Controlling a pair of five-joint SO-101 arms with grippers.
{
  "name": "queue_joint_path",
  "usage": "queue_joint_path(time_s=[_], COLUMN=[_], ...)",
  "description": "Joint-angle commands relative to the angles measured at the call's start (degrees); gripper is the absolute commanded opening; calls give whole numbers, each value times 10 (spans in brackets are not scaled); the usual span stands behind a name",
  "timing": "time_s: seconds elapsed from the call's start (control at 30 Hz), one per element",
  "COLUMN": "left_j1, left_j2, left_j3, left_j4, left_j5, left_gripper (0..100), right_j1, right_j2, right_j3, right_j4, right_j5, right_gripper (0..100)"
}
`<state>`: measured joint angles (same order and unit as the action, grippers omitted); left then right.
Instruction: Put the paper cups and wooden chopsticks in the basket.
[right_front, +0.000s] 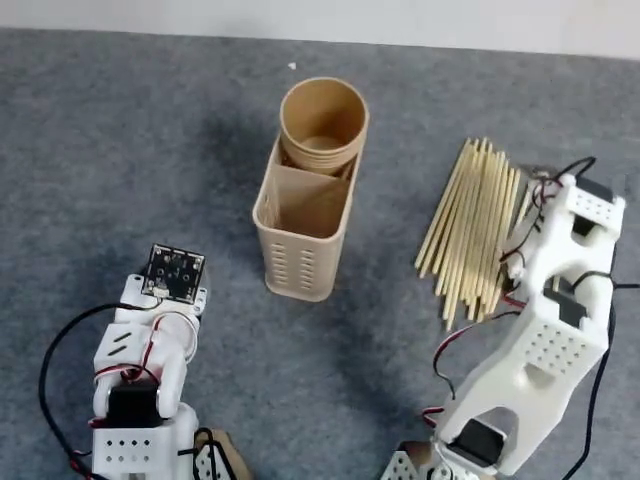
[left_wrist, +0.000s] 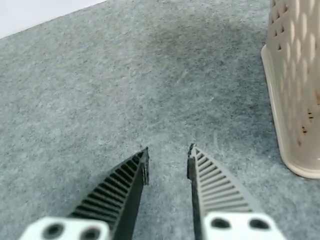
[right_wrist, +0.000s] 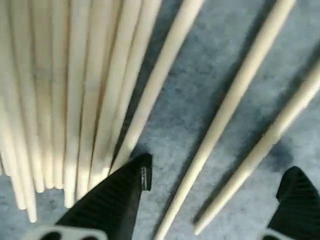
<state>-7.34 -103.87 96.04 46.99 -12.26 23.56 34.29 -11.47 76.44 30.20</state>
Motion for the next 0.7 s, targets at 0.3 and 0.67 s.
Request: queue_joint_path(time_s=[0.3, 0.67], left_j1=[11, 11], left_j2=[-4, -4], left_j3=[9, 9], left_j4=[-14, -14], left_j5=[-6, -6], left_gripper=[158, 158], right_j1=[14, 11], right_j2=[47, -12], right_j3=[-7, -93], right_j4=[-21, 12], right_j5=[1, -53], right_gripper=[7, 5])
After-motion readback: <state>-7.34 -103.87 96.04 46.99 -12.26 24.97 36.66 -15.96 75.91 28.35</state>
